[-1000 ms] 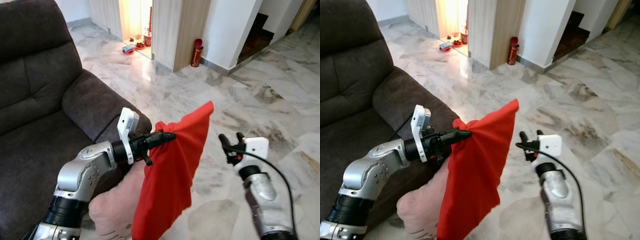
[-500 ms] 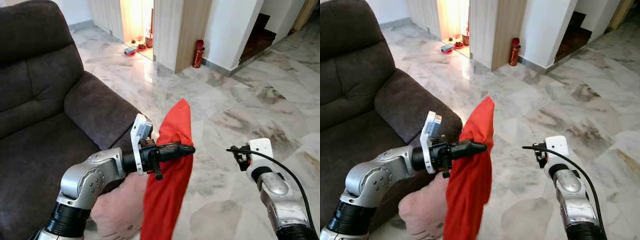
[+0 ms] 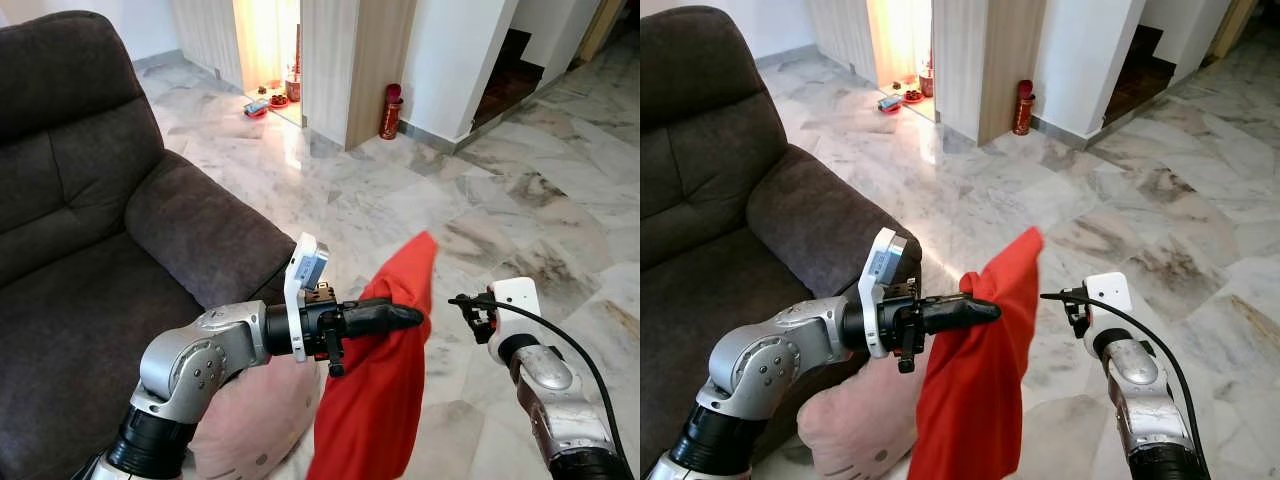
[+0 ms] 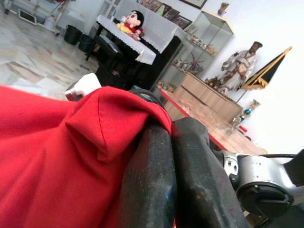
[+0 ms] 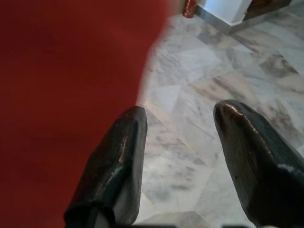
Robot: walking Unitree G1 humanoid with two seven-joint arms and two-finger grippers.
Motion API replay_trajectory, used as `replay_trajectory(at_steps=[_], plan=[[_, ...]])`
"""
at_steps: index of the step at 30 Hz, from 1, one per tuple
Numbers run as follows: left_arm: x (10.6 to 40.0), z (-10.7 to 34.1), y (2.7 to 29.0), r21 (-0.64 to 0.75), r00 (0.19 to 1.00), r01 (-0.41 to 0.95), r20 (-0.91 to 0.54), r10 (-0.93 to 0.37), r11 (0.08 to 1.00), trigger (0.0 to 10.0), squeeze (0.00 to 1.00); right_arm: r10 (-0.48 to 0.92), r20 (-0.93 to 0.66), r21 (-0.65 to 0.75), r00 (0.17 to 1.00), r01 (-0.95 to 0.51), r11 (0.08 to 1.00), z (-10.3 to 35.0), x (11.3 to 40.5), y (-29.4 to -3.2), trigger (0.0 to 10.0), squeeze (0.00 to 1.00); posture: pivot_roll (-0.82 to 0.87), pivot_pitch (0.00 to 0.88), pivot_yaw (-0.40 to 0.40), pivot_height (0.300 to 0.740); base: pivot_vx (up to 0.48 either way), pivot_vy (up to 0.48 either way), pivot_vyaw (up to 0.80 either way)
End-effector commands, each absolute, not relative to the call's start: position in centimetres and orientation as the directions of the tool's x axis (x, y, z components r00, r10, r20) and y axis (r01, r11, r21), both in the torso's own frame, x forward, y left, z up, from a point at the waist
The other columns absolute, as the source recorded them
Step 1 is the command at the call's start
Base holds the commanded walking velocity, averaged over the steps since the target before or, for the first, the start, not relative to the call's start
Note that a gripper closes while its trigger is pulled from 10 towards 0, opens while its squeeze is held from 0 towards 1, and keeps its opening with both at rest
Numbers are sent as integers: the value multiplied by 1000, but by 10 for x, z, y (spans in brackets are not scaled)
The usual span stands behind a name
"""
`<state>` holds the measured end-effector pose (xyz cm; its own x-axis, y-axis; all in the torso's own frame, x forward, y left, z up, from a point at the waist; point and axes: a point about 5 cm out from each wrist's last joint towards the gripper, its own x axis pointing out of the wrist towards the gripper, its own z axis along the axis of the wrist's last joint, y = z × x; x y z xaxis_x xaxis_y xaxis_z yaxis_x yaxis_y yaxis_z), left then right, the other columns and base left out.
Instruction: Move the pillow to the sofa from floor
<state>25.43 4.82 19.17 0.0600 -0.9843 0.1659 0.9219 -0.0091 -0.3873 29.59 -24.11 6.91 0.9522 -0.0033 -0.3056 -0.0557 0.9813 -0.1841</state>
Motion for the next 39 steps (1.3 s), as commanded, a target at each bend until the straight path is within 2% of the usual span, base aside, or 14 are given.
replay_trajectory(at_steps=[1, 5, 7, 10, 11, 12, 18, 23, 30, 32, 33, 34, 37, 39], plan=[[257, 213, 39, -269, 21, 962, 225, -974, -42, 10000, 0, -2, -301, -171, 954, -52, 984, 71, 297, -239, 10000, 0, -37, 0, -9, 740, 0, 0, 0], [281, 204, 39, -172, 211, 967, 122, -970, 189, 10000, 0, -2, -301, -171, 954, -52, 984, 71, 297, -239, 10000, 0, -36, 0, -7, 740, 0, 0, 0], [297, 202, 44, -96, 343, 937, 91, -935, 334, 10000, 0, -4, -300, -172, 954, -50, 984, 71, 297, -239, 10000, 0, -34, 0, -10, 740, 0, 0, 0], [313, 206, 52, -39, 484, 875, 119, -867, 483, 10000, 0, -10, -298, -178, 954, -46, 983, 71, 297, -240, 10000, 0, -29, 0, -11, 740, 0, 0, 0], [315, 206, 53, -31, 502, 864, 127, -856, 502, 10000, 0, -11, -298, -179, 954, -45, 983, 71, 297, -240, 10000, 0, -29, 0, -11, 740, 0, 0, 0], [323, 207, 56, -24, 572, 817, 146, -807, 575, 10000, 0, -16, -299, -180, 954, -40, 983, 71, 297, -241, 10000, 0, -26, 0, -14, 740, 0, 0, 0], [346, 202, 54, -5, 690, 715, 164, -705, 699, 10000, 0, -16, -301, -180, 953, -41, 983, 70, 298, -238, 10000, 0, -28, 0, -15, 740, 0, 0, 0], [354, 202, 53, -24, 701, 705, 173, -691, 709, 10000, 0, -16, -302, -178, 953, -40, 983, 70, 297, -238, 10000, 0, -32, 0, -14, 740, 0, 0, 0], [357, 209, 64, -75, 533, 845, 203, -822, 529, 10000, 0, -21, -302, -178, 953, -35, 983, 69, 295, -239, 10000, 0, -36, 0, -11, 740, 0, 0, 0], [357, 205, 77, -60, 505, 863, 157, -849, 502, 10000, 0, -22, -304, -178, 952, -34, 983, 68, 294, -239, 10000, 0, -30, 0, -11, 740, 0, 0, 0], [356, 201, 92, -51, 480, 877, 115, -869, 478, 10000, 0, -20, -306, -176, 952, -36, 984, 67, 294, -237, 10000, 0, -30, 0, -11, 740, 0, 0, 0], [356, 201, 92, -51, 480, 877, 115, -869, 478, 10000, 0, -20, -306, -176, 952, -36, 984, 67, 294, -237, 10000, 0, -30, 0, -11, 740, 0, 0, 0], [361, 200, 134, -74, 499, 866, 57, -865, 495, 10000, 0, -10, -306, -172, 952, -45, 984, 67, 295, -235, 10000, 0, -25, 0, -14, 740, 0, 0, 0], [362, 200, 140, -75, 504, 863, 51, -862, 500, 10000, 0, -9, -306, -172, 952, -46, 984, 67, 295, -235, 10000, 0, -22, 0, -16, 740, 0, 0, 0]])
